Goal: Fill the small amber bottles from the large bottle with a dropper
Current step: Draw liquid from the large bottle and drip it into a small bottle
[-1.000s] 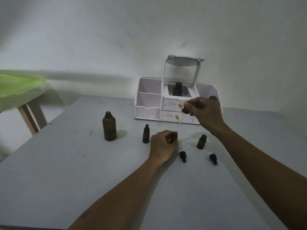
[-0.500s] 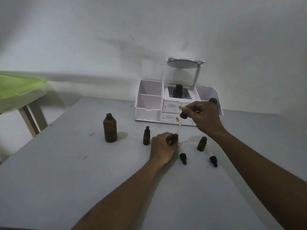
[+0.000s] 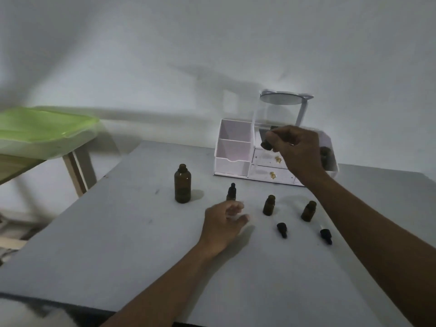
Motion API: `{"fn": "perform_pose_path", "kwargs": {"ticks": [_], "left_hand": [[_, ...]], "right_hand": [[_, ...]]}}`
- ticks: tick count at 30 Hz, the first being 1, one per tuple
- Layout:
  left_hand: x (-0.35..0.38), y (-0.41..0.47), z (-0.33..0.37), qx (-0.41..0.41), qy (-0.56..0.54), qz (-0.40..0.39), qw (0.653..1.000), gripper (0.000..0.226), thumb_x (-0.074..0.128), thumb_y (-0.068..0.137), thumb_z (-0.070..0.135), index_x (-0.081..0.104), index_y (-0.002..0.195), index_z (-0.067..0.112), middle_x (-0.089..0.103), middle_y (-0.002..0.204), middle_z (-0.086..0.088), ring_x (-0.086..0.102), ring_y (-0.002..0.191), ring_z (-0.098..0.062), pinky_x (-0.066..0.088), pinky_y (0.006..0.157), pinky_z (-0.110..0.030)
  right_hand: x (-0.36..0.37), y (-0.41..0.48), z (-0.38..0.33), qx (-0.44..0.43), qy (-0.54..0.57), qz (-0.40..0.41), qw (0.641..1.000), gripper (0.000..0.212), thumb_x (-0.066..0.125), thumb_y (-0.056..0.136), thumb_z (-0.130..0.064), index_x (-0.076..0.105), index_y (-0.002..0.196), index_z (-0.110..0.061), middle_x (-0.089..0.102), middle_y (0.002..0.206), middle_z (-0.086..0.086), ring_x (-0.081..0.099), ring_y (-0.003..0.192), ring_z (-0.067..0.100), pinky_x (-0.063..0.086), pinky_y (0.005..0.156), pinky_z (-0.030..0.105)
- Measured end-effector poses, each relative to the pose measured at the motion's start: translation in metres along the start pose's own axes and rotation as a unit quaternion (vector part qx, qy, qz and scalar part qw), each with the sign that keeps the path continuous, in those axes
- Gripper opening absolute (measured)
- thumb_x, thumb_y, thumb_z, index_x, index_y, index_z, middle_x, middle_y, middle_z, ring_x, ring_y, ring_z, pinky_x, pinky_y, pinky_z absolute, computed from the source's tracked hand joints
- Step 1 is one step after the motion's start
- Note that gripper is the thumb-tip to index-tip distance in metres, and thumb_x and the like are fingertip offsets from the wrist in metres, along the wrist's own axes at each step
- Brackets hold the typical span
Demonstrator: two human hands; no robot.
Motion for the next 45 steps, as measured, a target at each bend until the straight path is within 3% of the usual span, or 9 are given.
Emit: {"fn": "perform_pose_path", "kwargs": {"ticks": [7, 11, 19, 22, 26, 31, 39, 42, 45], "left_hand": [[-0.115, -0.011, -0.043, -0.026, -0.003, 0.164, 0.986, 0.018, 0.080, 0.080, 0.025, 0.068, 0.094, 0.028, 0.063, 0.086, 0.019, 0.059, 0.079, 0.011, 0.041, 0.066, 0.001], [-0.146, -0.002, -0.063, -0.040, 0.005, 0.214, 0.976, 0.040, 0.080, 0.079, 0.024, 0.062, 0.114, 0.028, 0.064, 0.109, 0.010, 0.058, 0.089, 0.004, 0.046, 0.077, -0.013], [-0.135, 0.027, -0.066, -0.040, 0.005, 0.167, 0.985, 0.084, 0.085, 0.072, 0.034, 0.044, 0.145, 0.021, 0.052, 0.142, 0.004, 0.050, 0.106, -0.004, 0.043, 0.095, -0.023], [-0.130, 0.032, -0.063, -0.025, -0.017, 0.162, 0.986, 0.076, 0.085, 0.071, 0.030, 0.051, 0.139, 0.021, 0.061, 0.130, 0.003, 0.059, 0.107, -0.008, 0.050, 0.099, -0.031], [-0.127, 0.035, -0.059, -0.017, -0.022, 0.159, 0.987, 0.061, 0.081, 0.078, 0.022, 0.055, 0.133, 0.024, 0.066, 0.116, 0.005, 0.062, 0.093, -0.008, 0.048, 0.085, -0.015], [-0.128, 0.034, -0.058, -0.022, -0.006, 0.153, 0.988, 0.059, 0.078, 0.081, 0.023, 0.053, 0.135, 0.022, 0.066, 0.121, 0.001, 0.063, 0.096, -0.012, 0.046, 0.089, -0.018], [-0.134, 0.026, -0.056, -0.045, 0.014, 0.188, 0.981, 0.061, 0.080, 0.079, 0.023, 0.051, 0.133, 0.023, 0.059, 0.131, 0.001, 0.058, 0.115, -0.020, 0.046, 0.098, -0.031], [-0.138, 0.005, -0.048, -0.041, -0.001, 0.251, 0.967, 0.042, 0.079, 0.080, 0.017, 0.053, 0.112, 0.024, 0.058, 0.112, 0.004, 0.059, 0.101, -0.017, 0.051, 0.085, -0.026], [-0.121, -0.010, -0.039, -0.058, -0.013, 0.189, 0.980, 0.023, 0.076, 0.083, 0.019, 0.059, 0.099, 0.019, 0.062, 0.097, 0.007, 0.060, 0.084, -0.006, 0.045, 0.072, -0.015]], "right_hand": [[0.083, 0.007, -0.029, 0.017, 0.082, -0.062, 0.995, 0.009, 0.075, 0.088, -0.022, 0.078, 0.092, -0.014, 0.077, 0.083, -0.004, 0.075, 0.077, 0.011, 0.061, 0.077, 0.029], [0.118, 0.011, -0.045, 0.017, 0.092, -0.071, 0.993, 0.002, 0.075, 0.088, -0.023, 0.076, 0.089, -0.024, 0.074, 0.080, -0.014, 0.072, 0.071, 0.004, 0.058, 0.071, 0.016], [0.145, 0.019, -0.049, 0.025, 0.105, -0.075, 0.991, 0.013, 0.075, 0.088, -0.024, 0.078, 0.092, -0.012, 0.078, 0.079, -0.003, 0.075, 0.077, 0.013, 0.061, 0.080, 0.043], [0.150, 0.019, -0.049, 0.005, 0.076, -0.090, 0.993, 0.013, 0.074, 0.089, -0.024, 0.078, 0.091, -0.012, 0.078, 0.079, -0.005, 0.074, 0.076, 0.006, 0.061, 0.081, 0.039], [0.167, 0.015, -0.046, -0.008, 0.045, -0.142, 0.989, 0.015, 0.076, 0.087, -0.024, 0.078, 0.093, -0.011, 0.078, 0.082, -0.004, 0.073, 0.076, 0.005, 0.061, 0.077, 0.027], [0.197, -0.001, -0.030, 0.008, -0.011, -0.220, 0.975, 0.017, 0.078, 0.085, -0.023, 0.078, 0.096, -0.010, 0.076, 0.083, -0.003, 0.065, 0.064, -0.009, 0.046, 0.060, 0.001], [0.191, -0.010, -0.019, 0.027, -0.037, -0.223, 0.974, 0.036, 0.080, 0.082, -0.033, 0.073, 0.113, -0.016, 0.076, 0.096, -0.003, 0.066, 0.079, -0.002, 0.047, 0.069, 0.005], [0.157, -0.014, -0.020, 0.004, -0.041, -0.219, 0.975, 0.035, 0.079, 0.083, -0.034, 0.073, 0.114, -0.019, 0.074, 0.094, -0.008, 0.068, 0.081, -0.001, 0.051, 0.068, 0.005], [0.109, -0.025, -0.011, -0.006, -0.080, -0.270, 0.959, 0.023, 0.079, 0.084, -0.022, 0.075, 0.106, -0.018, 0.072, 0.090, -0.012, 0.068, 0.080, -0.003, 0.053, 0.071, 0.006]]}}
Point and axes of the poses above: each hand's wrist, its own y-axis towards the middle knuckle, its own x-axis out of the palm, z = x × y, the point moved 6 cm from there along y, towards the middle knuckle
